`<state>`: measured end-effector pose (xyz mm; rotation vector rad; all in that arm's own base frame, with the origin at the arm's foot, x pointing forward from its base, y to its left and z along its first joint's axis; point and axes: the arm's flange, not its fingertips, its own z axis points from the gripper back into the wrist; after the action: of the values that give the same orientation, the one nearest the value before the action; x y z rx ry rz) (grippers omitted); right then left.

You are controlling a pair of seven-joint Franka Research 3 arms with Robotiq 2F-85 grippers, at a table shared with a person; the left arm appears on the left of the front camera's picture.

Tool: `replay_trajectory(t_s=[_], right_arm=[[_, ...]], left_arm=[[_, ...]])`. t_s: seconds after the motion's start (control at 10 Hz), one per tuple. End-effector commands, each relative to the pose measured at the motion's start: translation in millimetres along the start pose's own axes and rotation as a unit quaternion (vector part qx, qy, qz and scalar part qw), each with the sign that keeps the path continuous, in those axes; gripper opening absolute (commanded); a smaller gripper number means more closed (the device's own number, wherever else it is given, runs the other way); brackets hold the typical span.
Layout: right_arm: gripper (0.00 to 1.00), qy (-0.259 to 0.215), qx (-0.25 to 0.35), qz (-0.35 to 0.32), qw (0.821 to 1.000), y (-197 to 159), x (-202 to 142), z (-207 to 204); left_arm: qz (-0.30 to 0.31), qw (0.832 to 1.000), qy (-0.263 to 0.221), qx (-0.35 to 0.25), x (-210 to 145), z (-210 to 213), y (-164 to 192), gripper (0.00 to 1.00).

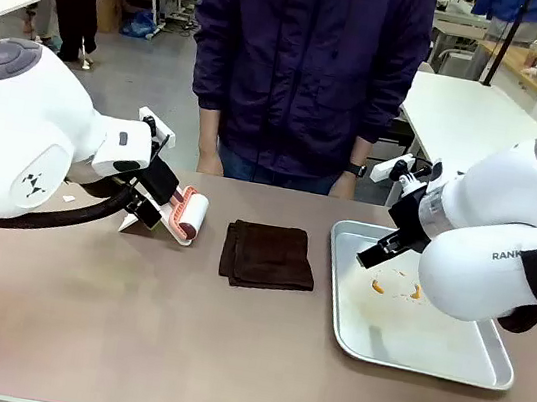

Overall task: Clean the surface of the table.
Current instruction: Hold the Lint Roller with your left hand and the towel with your right hand.

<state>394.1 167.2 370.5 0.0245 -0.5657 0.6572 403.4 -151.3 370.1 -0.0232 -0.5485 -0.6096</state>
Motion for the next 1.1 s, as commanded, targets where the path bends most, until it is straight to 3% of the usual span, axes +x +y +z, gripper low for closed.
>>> replay_trajectory(t_s=[0.0,1.0], right_arm=[[1.0,0.0,0.0,0.0,1.0,0.0,0.1,0.0],[1.0,0.0,0.0,0.0,1.0,0.0,0.1,0.0]], left_arm=[[0.0,1.0,0.0,0.0,0.0,0.1,0.0,1.0],[0.0,1.0,0.0,0.0,0.0,0.1,0.0,1.0]])
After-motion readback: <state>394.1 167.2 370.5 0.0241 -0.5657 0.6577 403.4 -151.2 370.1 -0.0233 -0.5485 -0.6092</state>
